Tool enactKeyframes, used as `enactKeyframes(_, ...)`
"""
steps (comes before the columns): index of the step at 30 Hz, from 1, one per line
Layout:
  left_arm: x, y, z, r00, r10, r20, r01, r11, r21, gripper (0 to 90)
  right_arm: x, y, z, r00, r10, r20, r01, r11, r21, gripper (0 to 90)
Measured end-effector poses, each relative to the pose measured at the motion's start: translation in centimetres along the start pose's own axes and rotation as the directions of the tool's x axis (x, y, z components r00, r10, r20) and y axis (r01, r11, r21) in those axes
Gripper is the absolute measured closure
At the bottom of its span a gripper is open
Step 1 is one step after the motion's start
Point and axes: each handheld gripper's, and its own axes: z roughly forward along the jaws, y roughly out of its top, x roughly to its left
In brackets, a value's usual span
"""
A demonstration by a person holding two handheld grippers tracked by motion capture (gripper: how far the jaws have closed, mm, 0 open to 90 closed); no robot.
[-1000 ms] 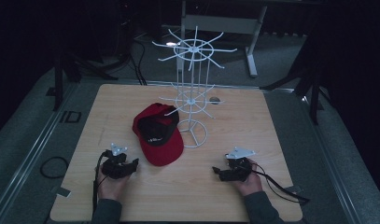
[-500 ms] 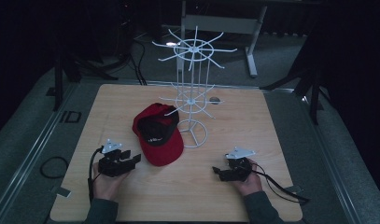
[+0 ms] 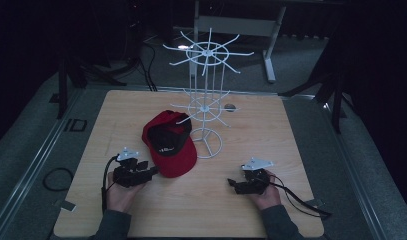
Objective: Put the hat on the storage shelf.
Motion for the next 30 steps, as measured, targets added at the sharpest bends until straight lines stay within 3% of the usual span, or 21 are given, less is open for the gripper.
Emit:
enactKeyframes(5, -0.4, 0.2, 0.7, 0.9999, -0.002, 0.015, 0.002, 0.9998, 0.020, 49.0, 0.0, 0.0, 0.0, 1.0000, 0.000, 0.000, 0.000, 1.000, 0.000, 20.0)
enactKeyframes(9, -0.7, 0.2, 2.4, 0.9995, -0.005, 0.032, 0.003, 0.9981, 0.062, 51.0, 0.0, 0.0, 0.0, 1.0000, 0.000, 0.000, 0.000, 1.000, 0.000, 19.9)
enactKeyframes(19, -0.9, 0.4, 4.9, 0.9960, -0.053, 0.072, 0.047, 0.9947, 0.091, 59.7, 0.0, 0.0, 0.0, 1.0000, 0.000, 0.000, 0.000, 1.000, 0.000, 20.0)
enactKeyframes(30, -0.8, 0.7, 5.7, 0.9961, -0.040, 0.079, 0.029, 0.9912, 0.129, 64.3, 0.0, 0.0, 0.0, 1.0000, 0.000, 0.000, 0.000, 1.000, 0.000, 19.9)
